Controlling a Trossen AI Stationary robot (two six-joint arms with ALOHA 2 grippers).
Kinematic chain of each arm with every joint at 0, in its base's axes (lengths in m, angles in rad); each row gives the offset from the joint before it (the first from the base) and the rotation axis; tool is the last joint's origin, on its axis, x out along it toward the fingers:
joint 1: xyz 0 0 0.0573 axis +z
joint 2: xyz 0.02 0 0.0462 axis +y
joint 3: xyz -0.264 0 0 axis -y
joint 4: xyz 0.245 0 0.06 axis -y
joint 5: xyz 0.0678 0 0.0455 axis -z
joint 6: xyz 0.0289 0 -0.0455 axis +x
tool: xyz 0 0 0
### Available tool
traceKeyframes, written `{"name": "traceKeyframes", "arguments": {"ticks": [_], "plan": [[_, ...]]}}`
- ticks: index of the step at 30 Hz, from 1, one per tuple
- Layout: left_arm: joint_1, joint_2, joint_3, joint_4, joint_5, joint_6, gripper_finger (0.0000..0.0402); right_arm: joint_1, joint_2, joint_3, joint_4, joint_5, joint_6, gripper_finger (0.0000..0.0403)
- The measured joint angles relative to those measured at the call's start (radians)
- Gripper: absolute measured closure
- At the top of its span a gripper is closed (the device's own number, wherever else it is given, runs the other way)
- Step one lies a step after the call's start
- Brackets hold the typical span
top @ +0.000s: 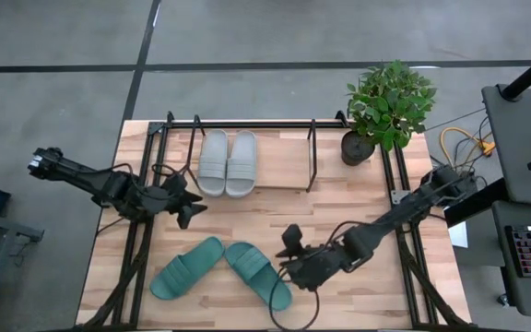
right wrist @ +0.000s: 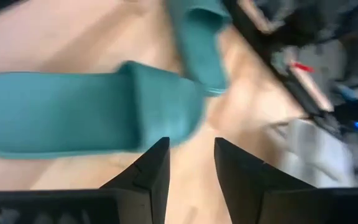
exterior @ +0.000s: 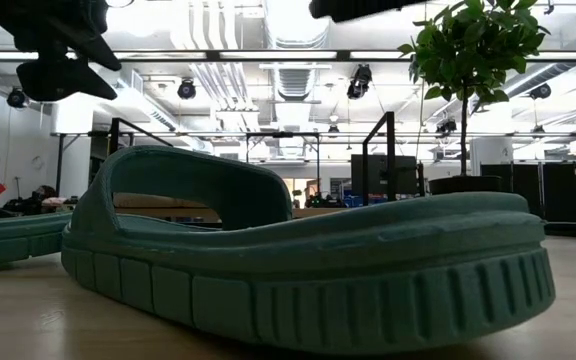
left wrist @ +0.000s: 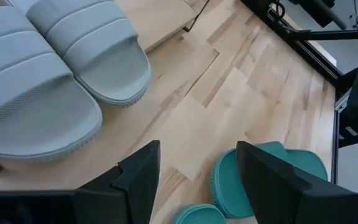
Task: Pick and place slides into the shelf
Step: Put the right green slide on the shelf
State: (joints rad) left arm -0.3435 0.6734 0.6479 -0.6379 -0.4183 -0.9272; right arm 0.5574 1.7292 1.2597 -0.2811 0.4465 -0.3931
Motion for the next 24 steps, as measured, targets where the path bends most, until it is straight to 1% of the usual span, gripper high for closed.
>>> {"name": "traceKeyframes", "arguments": {"ticks": [5, 9, 13, 18, 22, 24], "plan": [[0.0, 0.011, 0.004, -0.001, 0.006, 0.0, 0.0206, 0.007, 0.058, -0.003, 0.012, -0.009, 0.006, 0.0293], [0.0, 0.014, 0.0, -0.002, 0.038, 0.001, 0.0206, 0.005, 0.121, -0.003, 0.097, -0.009, 0.021, 0.0298], [0.0, 0.014, 0.0, 0.0, 0.052, 0.002, 0.0206, 0.005, 0.188, 0.004, 0.163, -0.009, -0.027, 0.0302], [0.0, 0.01, 0.0, -0.001, 0.052, 0.021, 0.0206, -0.007, 0.234, 0.044, 0.164, -0.008, -0.053, 0.0306], [0.0, 0.012, 0.0, 0.0, 0.053, 0.022, 0.0206, -0.036, 0.233, 0.045, 0.116, -0.002, -0.051, 0.0303], [0.0, 0.013, 0.004, 0.0, 0.06, 0.023, 0.0206, -0.055, 0.23, 0.044, 0.111, -0.014, -0.021, 0.0301]]}}
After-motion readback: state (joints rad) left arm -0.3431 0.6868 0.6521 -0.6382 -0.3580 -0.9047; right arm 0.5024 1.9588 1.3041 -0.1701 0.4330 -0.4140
